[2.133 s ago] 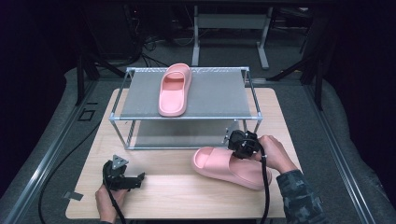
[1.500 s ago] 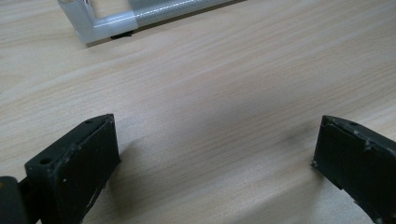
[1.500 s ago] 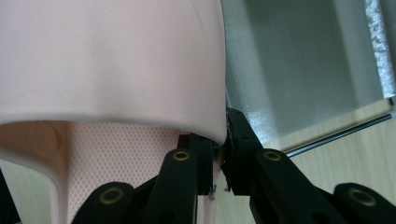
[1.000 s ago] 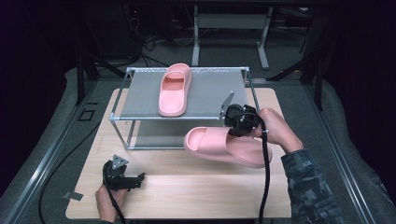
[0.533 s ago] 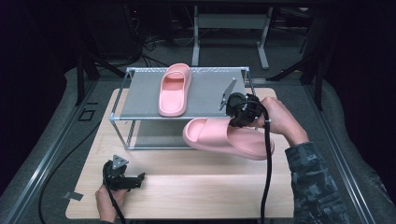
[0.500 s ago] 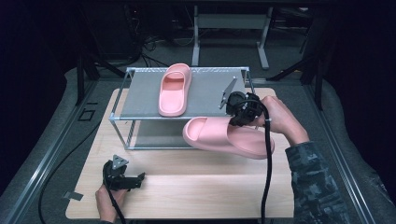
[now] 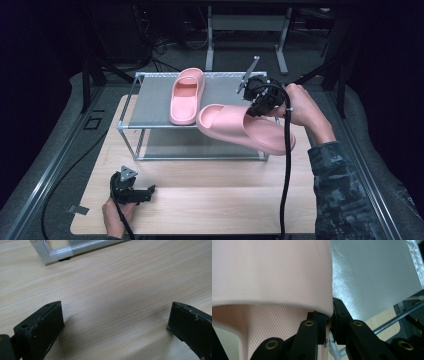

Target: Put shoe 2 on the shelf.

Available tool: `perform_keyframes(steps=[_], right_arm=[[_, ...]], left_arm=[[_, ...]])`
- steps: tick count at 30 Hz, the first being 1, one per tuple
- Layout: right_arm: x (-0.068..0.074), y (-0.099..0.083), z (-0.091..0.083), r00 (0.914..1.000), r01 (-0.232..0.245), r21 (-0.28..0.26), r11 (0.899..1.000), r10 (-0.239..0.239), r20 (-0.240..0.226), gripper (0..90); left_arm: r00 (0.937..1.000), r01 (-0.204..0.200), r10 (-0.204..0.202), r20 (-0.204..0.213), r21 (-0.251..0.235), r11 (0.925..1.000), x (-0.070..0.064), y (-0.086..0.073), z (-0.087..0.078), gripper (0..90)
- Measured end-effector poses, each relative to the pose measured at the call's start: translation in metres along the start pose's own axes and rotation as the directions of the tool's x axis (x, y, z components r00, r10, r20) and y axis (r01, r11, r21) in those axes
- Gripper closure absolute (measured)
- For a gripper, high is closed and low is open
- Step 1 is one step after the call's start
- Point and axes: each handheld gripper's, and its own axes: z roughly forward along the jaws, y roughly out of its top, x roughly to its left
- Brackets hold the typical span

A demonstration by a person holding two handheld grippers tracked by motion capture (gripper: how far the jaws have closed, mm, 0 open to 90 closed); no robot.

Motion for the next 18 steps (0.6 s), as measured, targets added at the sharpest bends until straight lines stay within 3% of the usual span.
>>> perform_keyframes(steps=[5, 9, 10, 11, 12, 13, 18], right_arm=[[-0.013, 0.007, 0.006, 0.9961, -0.088, 0.034, 0.996, 0.087, 0.014, 83.6], [-0.025, 0.013, 0.016, 0.9807, -0.193, 0.07, 0.979, 0.19, 0.048, 83.6], [-0.029, 0.014, 0.021, 0.9729, -0.229, 0.065, 0.971, 0.226, 0.046, 83.6], [-0.033, 0.016, 0.024, 0.9601, -0.275, 0.089, 0.957, 0.269, 0.078, 83.6], [-0.036, 0.016, 0.028, 0.9516, -0.305, 0.076, 0.949, 0.3, 0.065, 83.6], [-0.04, 0.018, 0.032, 0.9388, -0.34, 0.093, 0.936, 0.332, 0.091, 83.6], [-0.053, 0.024, 0.048, 0.8829, -0.466, 0.089, 0.881, 0.455, 0.116, 83.6]], left_arm=[[1.0, 0.0, 0.0, -0.001, -0.002, 1.0, 0.0, 0.0, 0.0, 0.0], [1.0, 0.0, 0.0, 0.0, -0.002, 1.0, 0.0, 0.0, 0.0, 0.0], [1.0, 0.001, -0.001, 0.0, -0.002, 1.0, 0.0, 0.0, 0.0, 0.0], [1.0, 0.0, 0.0, 0.0, -0.002, 1.0, 0.0, 0.0, 0.0, 0.0], [1.0, 0.001, -0.001, -0.001, -0.002, 1.0, 0.0, 0.0, 0.0, 0.0], [1.0, 0.0, 0.0, -0.001, -0.002, 1.0, 0.0, 0.0, 0.0, 0.0], [1.0, 0.0, 0.0, -0.001, -0.003, 1.0, 0.0, 0.0, 0.0, 0.0]])
